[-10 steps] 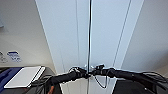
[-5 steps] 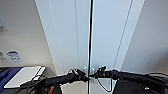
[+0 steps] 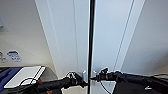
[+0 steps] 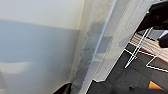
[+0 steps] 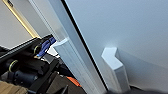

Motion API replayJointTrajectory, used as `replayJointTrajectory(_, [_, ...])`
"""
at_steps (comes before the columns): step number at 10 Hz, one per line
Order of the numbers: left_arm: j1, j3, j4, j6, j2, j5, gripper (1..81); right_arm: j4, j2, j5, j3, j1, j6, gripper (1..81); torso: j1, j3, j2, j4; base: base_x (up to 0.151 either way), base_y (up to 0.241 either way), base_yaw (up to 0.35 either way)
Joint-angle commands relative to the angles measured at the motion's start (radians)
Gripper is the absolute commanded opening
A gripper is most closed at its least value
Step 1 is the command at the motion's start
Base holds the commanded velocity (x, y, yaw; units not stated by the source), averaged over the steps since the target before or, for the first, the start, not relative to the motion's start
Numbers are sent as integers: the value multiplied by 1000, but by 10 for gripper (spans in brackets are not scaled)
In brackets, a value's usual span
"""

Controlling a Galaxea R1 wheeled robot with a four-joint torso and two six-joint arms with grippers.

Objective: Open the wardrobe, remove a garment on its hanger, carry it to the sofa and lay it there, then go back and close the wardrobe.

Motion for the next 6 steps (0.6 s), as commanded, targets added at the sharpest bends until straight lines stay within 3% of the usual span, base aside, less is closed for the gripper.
replayJointTrajectory(1, [-32,283,-54,2,20,-244,811,13,43,70,254,67,0,811,0,0,0,0,0,0,0])
replayJointTrajectory(6, [3,472,-50,7,-152,-244,811,-27,-74,89,396,-31,0,811,0,0,0,0,0,0,0])
